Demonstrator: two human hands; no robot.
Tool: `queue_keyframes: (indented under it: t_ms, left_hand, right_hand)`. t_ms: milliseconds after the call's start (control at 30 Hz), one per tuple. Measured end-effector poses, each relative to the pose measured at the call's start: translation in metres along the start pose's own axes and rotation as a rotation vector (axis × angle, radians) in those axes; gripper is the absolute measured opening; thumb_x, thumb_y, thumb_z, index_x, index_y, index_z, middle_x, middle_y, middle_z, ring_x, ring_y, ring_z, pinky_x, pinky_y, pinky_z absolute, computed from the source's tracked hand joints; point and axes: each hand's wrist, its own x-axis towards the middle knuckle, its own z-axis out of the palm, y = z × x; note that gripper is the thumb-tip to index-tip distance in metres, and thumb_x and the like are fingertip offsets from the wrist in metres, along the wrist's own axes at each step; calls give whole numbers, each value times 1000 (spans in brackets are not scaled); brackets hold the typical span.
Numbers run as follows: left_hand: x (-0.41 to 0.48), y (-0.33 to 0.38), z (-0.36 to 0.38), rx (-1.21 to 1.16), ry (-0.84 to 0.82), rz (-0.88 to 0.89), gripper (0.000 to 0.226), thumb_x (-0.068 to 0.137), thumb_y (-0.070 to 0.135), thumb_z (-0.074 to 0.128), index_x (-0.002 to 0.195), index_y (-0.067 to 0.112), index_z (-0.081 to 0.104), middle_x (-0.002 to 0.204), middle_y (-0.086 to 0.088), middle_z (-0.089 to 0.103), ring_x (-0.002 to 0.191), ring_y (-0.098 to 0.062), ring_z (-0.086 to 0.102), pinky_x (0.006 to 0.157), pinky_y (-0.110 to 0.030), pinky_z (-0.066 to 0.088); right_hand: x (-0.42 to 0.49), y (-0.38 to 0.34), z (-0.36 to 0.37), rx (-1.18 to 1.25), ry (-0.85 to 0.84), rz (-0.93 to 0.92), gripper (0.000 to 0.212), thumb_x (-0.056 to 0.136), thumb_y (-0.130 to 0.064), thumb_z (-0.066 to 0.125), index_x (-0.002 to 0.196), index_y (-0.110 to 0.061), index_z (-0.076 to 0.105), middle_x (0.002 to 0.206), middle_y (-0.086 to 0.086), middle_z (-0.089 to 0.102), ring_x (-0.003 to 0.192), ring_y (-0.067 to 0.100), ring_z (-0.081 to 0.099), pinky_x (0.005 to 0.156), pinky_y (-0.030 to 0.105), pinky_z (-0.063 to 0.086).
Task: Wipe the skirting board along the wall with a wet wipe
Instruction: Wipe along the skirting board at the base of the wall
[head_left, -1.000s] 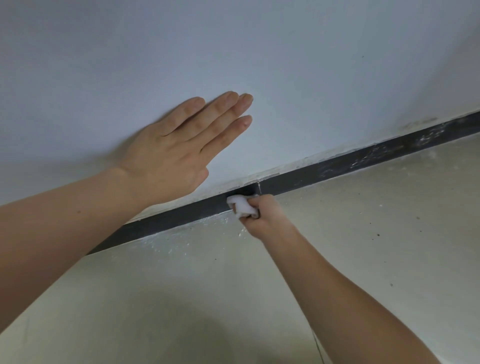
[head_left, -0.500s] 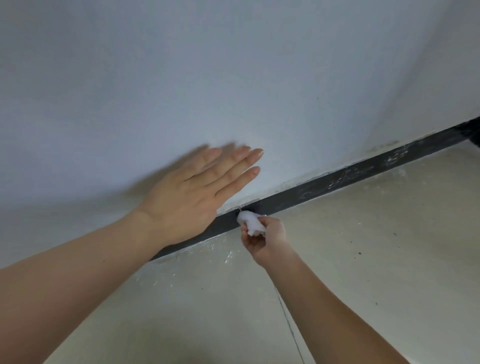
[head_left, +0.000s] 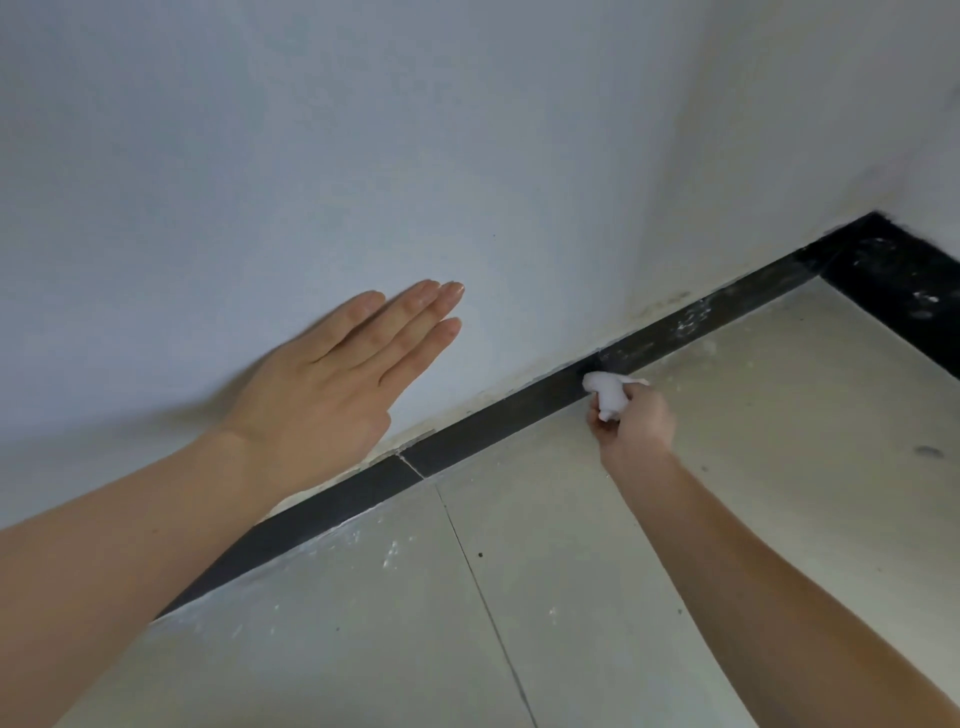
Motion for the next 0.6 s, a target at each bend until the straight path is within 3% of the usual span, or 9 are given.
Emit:
queue_keyframes:
  t_ms: [100, 233, 333, 467, 533, 600]
  left_hand:
    - [2, 0, -1, -8, -6, -3, 72, 85, 22, 34, 154, 8, 15, 161, -10, 4, 148, -25, 4, 121, -37, -4]
    - [2, -2, -3, 22, -26, 11, 73, 86, 24, 32, 154, 8, 11, 161, -11, 1, 148, -25, 2, 120, -37, -3]
    - [2, -1, -3, 34, -30, 20, 71, 87, 24, 29, 154, 8, 11, 161, -11, 0, 148, -25, 2, 120, -38, -2]
    - [2, -2, 0, 56, -5, 11, 71, 87, 22, 31, 154, 8, 13, 161, -11, 2, 148, -26, 5, 120, -38, 0]
    - [2, -1, -1, 72, -15, 15, 70, 88, 23, 30, 154, 8, 13, 161, -11, 2, 148, -26, 5, 120, -38, -2]
    - [1, -1, -1, 78, -22, 11, 71, 87, 24, 31, 154, 9, 13, 161, -11, 2, 148, -25, 4, 120, -38, -4]
  right_hand:
    - [-24, 45, 8, -115, -139, 206, 20, 95, -8, 41, 77, -10, 49, 69, 7, 49, 54, 14, 47, 41, 18, 44]
    - [-58, 59, 40, -171, -283, 352, 17, 91, 3, 43, 76, -4, 47, 71, 13, 45, 56, 16, 41, 46, 19, 44]
    - [-43, 30, 47, -136, -242, 321, 21, 83, 9, 35, 71, -7, 41, 66, 8, 32, 53, 15, 31, 37, 13, 42]
    - [-19, -11, 27, 40, -174, 209, 22, 87, 6, 29, 76, -4, 45, 60, 12, 42, 44, 17, 38, 36, 14, 42]
    - [-13, -28, 15, 246, -143, 122, 19, 92, 1, 32, 92, -1, 50, 74, 17, 54, 48, 17, 47, 40, 16, 45]
    - [-9, -41, 6, 394, -121, 30, 22, 95, -6, 35, 108, -2, 51, 94, 17, 53, 58, 17, 49, 44, 18, 47]
